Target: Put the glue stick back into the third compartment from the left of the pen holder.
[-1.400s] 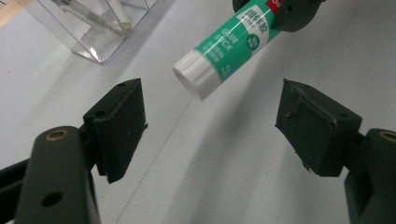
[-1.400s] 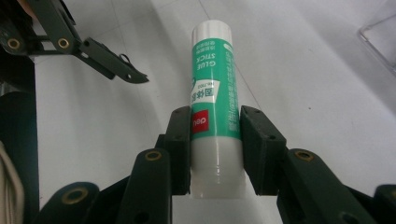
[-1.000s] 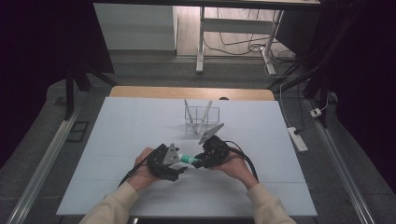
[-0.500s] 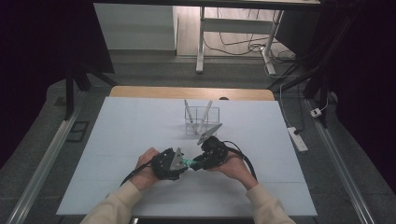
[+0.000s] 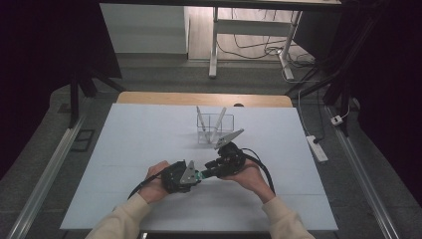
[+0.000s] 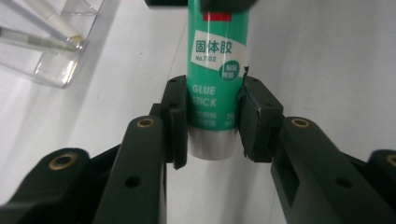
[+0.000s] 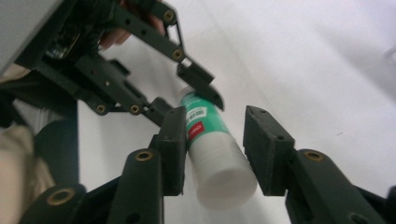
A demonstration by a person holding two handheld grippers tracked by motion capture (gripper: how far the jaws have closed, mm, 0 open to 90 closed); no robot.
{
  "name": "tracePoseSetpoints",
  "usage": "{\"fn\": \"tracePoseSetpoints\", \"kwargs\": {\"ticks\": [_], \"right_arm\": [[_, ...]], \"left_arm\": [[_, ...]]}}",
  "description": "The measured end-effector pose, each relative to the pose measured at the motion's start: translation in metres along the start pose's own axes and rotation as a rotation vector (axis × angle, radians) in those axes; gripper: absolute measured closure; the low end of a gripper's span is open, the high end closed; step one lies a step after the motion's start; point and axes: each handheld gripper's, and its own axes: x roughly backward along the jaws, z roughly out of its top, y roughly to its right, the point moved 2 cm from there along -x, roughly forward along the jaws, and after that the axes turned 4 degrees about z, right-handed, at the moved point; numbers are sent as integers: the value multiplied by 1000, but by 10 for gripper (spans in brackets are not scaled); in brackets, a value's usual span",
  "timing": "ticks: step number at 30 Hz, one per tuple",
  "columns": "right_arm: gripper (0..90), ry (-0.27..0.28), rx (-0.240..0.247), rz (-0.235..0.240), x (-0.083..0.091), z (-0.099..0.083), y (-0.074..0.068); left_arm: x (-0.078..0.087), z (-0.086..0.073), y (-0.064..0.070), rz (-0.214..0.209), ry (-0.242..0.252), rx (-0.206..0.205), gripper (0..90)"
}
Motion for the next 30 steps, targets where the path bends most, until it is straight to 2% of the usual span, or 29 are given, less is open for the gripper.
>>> {"fn": "tracePoseSetpoints", "kwargs": {"ticks": [1,6,9,11,17,20,23,28,30], "right_arm": [[572,20,4,-14,1,0,1],[509,135,18,-86,13,2,3],[463,184,28,-117,19,2,4],[442,216,33,-122,23,1,2],[383,278,58,-157,30,-4,-1],[385,316,70,-190,34,-8,-1],[383,336,63,-199,38,-12,-1],[380,340,47,-206,38,-18,2],[380,357,46,-209,39,-20,3]], "left_arm": [[0,-1,-1,1,-4,1,659],[1,-5,-6,-5,23,56,660],[4,-7,-11,-3,38,90,660],[5,-9,-13,-1,47,116,660],[11,-14,-22,-7,94,192,660],[13,-17,-26,-6,125,242,660],[16,-18,-29,-9,153,278,660],[16,-19,-32,-9,166,304,660],[16,-19,-32,-9,174,313,660]]}}
